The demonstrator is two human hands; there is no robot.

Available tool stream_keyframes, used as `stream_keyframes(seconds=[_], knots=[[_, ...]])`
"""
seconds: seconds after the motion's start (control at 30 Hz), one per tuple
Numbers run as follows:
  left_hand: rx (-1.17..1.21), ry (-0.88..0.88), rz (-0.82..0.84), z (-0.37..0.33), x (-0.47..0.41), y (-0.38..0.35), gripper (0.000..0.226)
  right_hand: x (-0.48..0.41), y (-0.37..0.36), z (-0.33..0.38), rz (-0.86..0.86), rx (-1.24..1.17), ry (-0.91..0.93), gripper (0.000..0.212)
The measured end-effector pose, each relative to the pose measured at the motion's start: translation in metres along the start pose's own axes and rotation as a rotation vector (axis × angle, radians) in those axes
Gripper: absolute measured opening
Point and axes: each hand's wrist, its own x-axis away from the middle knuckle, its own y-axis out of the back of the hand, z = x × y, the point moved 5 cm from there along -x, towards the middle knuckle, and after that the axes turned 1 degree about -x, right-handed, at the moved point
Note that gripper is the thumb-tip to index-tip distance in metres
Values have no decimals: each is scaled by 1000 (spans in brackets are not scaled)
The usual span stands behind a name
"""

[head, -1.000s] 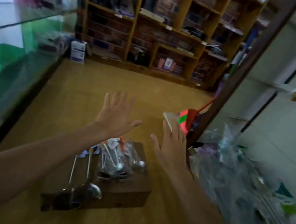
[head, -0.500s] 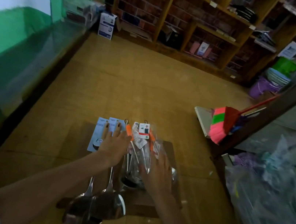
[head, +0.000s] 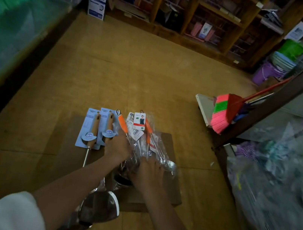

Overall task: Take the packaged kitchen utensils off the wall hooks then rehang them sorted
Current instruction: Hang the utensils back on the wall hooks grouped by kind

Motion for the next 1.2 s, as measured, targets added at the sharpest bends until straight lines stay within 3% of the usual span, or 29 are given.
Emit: stream_keyframes(seconds=[0.2, 0.33, 0.43, 0.5, 0.73, 0.83, 1.03, 1.2], knots=[[215, 54, -39, 28, -34, -20, 62, 11, 13, 8, -115, -48, 45, 63], [621, 137, -120, 4, -12, 22, 44, 27, 26, 4, -221, -148, 76, 62], [962, 201, 18, -12, -6, 32, 25, 45, 39, -3, -300, -178, 94, 67], [1059, 198, 75, -29, 1, 38, 19, 57, 47, -10, -309, -219, 83, 73], [1038, 27, 170, -144, 54, 61, 18, 113, 105, -55, -445, -233, 2, 81], [1012, -96, 197, -209, 94, 69, 20, 146, 147, -84, -524, -232, -51, 74], [960, -335, 287, -345, 207, 68, 7, 233, 222, -159, -742, -295, -128, 80], [939, -516, 399, -441, 316, 52, 18, 322, 272, -232, -849, -261, -226, 69]])
